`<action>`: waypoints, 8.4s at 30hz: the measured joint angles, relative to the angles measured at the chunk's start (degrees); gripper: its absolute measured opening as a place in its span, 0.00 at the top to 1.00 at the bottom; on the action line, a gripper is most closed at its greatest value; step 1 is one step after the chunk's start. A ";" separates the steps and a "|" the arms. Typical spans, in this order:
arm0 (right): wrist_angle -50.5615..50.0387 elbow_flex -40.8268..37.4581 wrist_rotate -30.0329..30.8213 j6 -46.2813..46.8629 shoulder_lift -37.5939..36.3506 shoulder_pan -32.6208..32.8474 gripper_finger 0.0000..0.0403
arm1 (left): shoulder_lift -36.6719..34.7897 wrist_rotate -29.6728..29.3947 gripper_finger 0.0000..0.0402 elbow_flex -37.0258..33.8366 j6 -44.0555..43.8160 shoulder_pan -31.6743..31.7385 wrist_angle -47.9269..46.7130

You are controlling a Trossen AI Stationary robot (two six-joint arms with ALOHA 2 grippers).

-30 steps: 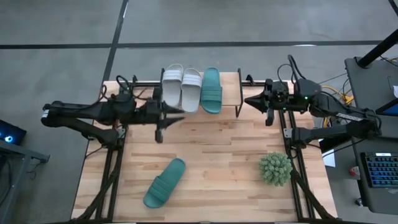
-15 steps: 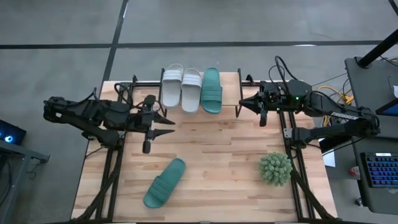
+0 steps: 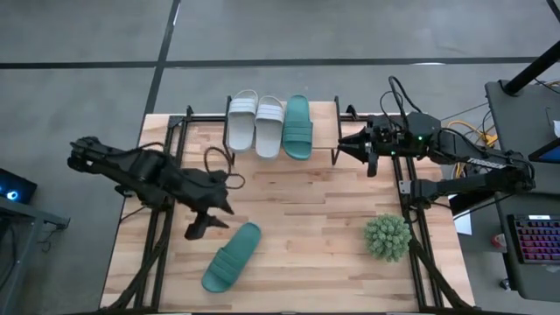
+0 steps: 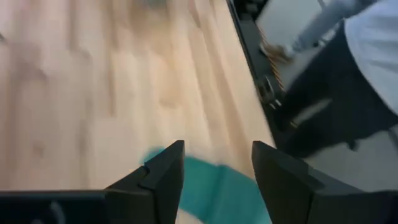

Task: Pick and place slides into the shelf
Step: Put the green slide on the shelf

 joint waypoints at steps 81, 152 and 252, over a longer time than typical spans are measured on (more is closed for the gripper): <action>-5.79 0.00 0.27 0.99 0.16 0.00 0.68 | 38.46 35.22 0.99 -7.96 23.51 -1.16 -4.56; -6.39 0.02 -0.21 1.58 -9.27 0.00 0.71 | 13.64 7.82 1.00 -5.60 0.28 12.30 42.28; 7.24 0.76 -8.44 -2.65 -4.07 3.61 0.43 | 18.90 -17.88 1.00 2.73 14.02 23.26 58.09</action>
